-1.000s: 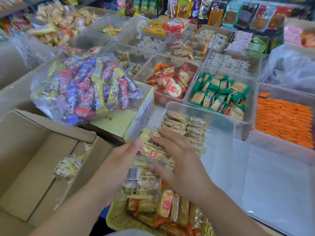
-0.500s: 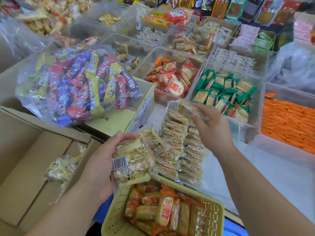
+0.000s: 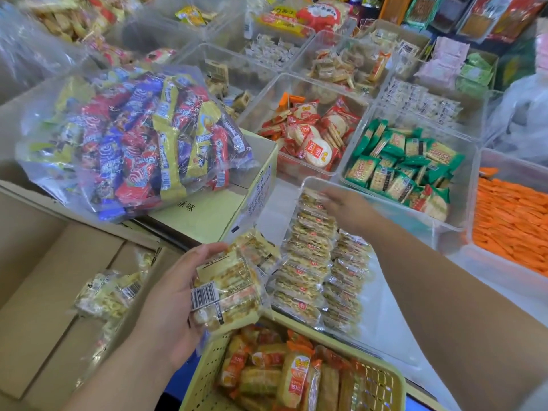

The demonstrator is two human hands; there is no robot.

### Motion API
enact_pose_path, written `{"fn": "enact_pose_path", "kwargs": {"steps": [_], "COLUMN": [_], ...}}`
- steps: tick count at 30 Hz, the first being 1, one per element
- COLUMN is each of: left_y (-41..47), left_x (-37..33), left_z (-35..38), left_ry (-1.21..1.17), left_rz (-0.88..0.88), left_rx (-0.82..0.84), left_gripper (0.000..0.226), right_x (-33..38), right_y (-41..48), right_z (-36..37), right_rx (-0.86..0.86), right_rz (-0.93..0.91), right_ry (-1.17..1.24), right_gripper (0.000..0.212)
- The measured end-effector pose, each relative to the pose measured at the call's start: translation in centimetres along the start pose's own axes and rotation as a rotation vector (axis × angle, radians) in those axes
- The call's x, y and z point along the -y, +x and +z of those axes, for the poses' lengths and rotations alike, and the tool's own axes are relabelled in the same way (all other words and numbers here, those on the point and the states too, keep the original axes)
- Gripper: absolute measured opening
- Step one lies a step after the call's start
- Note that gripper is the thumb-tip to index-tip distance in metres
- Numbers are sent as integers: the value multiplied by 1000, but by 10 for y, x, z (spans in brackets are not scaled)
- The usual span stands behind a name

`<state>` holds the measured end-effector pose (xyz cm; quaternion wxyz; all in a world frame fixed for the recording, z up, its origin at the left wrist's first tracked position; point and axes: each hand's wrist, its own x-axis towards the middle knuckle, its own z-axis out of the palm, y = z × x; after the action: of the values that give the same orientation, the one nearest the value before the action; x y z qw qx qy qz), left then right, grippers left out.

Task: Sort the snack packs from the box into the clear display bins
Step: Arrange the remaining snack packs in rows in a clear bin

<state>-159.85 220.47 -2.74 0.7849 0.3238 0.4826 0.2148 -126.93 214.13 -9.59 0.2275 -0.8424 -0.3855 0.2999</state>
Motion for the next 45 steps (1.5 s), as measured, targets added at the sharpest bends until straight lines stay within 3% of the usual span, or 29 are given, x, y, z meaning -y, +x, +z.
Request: {"fn": "enact_pose_path", "kwargs": {"steps": [9, 19, 22, 25, 27, 30, 32, 38, 41, 43, 45], "left_y": [-3, -18, -24, -31, -35, -42, -48, -64, -65, -76, -77], "left_x": [-3, -9, -9, -5, -3, -1, 1, 4, 6, 9, 8], "left_z": [-3, -5, -5, -2, 0, 5, 7, 13, 18, 11, 13], "left_ry": [-49, -84, -80, -81, -47, 42, 95, 191, 240, 212, 241], "left_rz": [2, 4, 5, -4, -12, 2, 22, 4, -78, -142, -198], "left_rx": [-3, 39, 58, 103, 155, 222, 215, 114, 156, 317, 375], "left_gripper": [29, 31, 32, 30, 30, 32, 34, 35, 42, 41, 38], "right_x": [-11, 4, 30, 56, 67, 69, 60, 41, 47, 52, 56], "right_y": [-6, -25, -67, -124, -155, -182, -191, -209, -218, -223, -227], "right_z": [-2, -1, 1, 11, 21, 37, 44, 44, 45, 49, 53], "right_rx": [153, 3, -71, 50, 97, 35, -63, -570, -655, -674, -666], "right_rz": [-44, -113, -227, -334, -337, -304, -293, -330, -477, -547, -593], "right_ry": [-195, -283, -144, 198, 319, 458, 536, 333, 269, 261, 270], "right_gripper": [47, 55, 64, 64, 52, 32, 43, 45, 44, 41, 39]}}
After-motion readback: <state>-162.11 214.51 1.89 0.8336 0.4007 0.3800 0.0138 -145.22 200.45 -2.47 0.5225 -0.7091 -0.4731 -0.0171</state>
